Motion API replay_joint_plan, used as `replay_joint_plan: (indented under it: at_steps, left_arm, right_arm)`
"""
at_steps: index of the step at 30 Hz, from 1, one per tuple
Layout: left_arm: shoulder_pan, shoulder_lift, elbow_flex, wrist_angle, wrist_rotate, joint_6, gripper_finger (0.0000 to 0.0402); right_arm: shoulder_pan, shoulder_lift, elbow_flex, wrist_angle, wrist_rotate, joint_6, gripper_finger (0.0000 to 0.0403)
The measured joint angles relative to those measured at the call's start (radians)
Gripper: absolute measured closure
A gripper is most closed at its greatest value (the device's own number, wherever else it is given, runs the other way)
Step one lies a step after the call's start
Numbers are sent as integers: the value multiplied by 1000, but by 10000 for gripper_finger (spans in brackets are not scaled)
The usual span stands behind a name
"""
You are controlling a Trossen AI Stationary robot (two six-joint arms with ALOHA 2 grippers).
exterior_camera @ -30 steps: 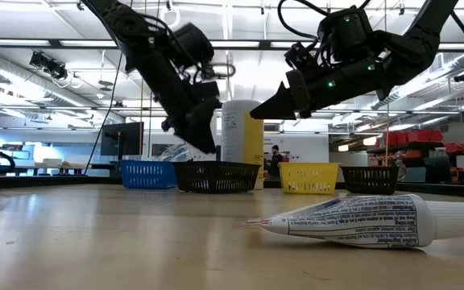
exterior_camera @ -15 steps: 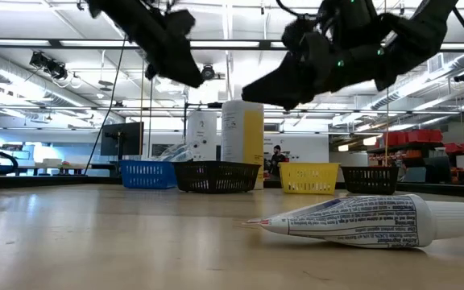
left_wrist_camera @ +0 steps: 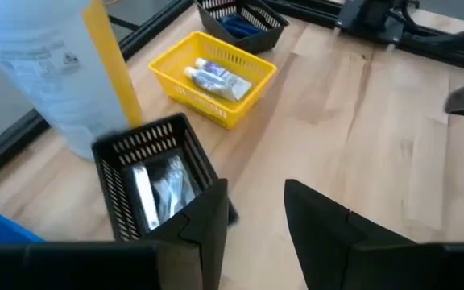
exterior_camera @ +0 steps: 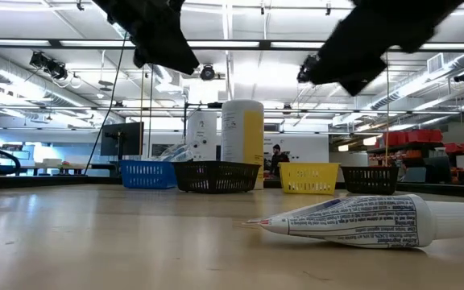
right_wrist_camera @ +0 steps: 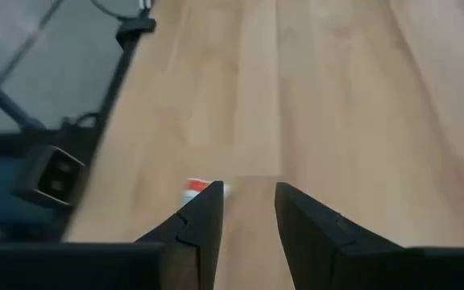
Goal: Pick & Place Travel size toiletries
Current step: Put the toothpaste into the yellow bin
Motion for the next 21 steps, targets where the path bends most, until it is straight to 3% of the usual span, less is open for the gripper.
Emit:
replay_joint_plan:
  at_steps: [8,15,21]
  left_arm:
    - [-190,0,-174,132,-175,-183,267]
    - [-304,0,-308,254,-307,-265,267]
    - [-321,1,-333,255,-320,-293,267]
  right_arm:
    - [201,155,-16,75,294,185,281]
    - [217,284,0,203,291,217,281]
    - [216,321,3,220,234,269,281]
